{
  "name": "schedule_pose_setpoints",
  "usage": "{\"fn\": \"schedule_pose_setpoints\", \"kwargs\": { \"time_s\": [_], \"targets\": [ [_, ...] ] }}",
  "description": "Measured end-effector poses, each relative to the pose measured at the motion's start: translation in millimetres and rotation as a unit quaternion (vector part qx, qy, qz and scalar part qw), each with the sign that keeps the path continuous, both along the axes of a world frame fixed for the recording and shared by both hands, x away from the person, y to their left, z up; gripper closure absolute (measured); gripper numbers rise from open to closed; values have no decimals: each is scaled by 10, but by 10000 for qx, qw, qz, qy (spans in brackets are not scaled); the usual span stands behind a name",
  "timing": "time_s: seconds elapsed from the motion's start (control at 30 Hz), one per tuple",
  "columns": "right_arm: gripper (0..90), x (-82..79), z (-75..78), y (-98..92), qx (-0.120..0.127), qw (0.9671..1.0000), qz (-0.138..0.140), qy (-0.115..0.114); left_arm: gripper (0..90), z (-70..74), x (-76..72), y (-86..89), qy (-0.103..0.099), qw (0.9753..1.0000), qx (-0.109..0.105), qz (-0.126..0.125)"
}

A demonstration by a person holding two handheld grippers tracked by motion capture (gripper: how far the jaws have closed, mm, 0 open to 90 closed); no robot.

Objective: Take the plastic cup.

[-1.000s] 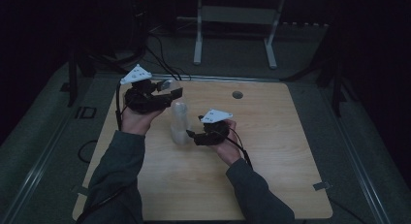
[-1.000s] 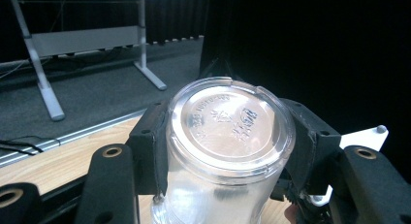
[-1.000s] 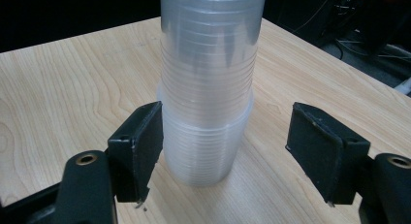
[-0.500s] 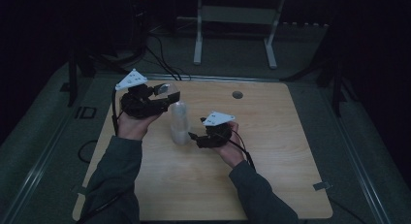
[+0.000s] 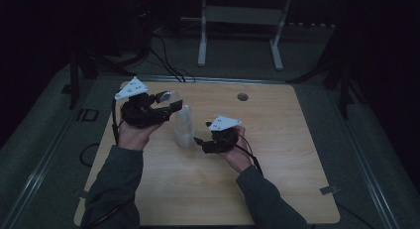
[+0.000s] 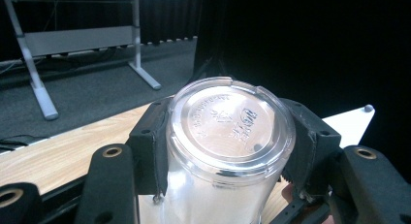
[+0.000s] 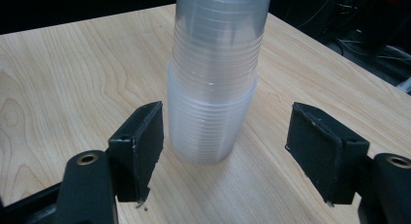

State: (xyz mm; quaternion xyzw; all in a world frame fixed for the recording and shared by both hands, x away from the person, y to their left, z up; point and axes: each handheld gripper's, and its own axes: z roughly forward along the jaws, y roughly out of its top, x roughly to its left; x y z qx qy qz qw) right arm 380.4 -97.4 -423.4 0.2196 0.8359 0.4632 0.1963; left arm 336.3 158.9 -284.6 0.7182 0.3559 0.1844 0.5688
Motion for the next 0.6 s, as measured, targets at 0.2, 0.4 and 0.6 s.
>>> {"fn": "schedule_pose_setpoints", "kwargs": {
  "time_s": [0.2, 0.4, 0.6],
  "targets": [
    [290, -11, -2, -11, -11, 10000, 2, 7, 423, -51, -40, 33, 31, 10000, -26, 10],
    [290, -25, -8, -11, -34, 10000, 31, -6, 423, -110, -71, 66, 67, 9999, -86, 39],
    [290, -35, -7, -12, -44, 10000, 42, -8, 424, -174, -90, 100, 120, 9998, -114, 73]
  ]
}}
